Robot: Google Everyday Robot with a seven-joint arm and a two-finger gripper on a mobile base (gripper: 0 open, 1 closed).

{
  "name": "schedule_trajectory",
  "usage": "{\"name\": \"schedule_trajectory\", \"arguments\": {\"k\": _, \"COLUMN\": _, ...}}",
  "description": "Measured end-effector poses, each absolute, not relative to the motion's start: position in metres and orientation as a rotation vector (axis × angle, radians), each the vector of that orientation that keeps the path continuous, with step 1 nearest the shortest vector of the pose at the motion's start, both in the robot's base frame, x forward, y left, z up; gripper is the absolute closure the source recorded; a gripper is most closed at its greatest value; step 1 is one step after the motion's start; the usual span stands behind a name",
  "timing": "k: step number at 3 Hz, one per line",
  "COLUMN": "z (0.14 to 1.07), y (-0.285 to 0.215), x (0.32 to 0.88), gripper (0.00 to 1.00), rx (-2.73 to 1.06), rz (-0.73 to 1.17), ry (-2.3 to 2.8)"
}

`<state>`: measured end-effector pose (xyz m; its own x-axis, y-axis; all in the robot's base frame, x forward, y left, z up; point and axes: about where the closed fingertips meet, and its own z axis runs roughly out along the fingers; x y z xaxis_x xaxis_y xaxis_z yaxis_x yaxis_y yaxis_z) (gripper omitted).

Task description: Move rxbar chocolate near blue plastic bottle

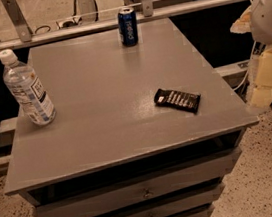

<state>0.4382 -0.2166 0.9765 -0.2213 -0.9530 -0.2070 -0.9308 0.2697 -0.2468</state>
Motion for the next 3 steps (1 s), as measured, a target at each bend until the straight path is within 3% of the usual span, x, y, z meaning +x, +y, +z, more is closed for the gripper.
{"name": "schedule_trajectory", "arguments": {"k": 3, "z": 0.940, "y": -0.221, "x": 0.481, "gripper": 0.00, "rx": -1.600, "rz": 0.045, "ry": 2.218}}
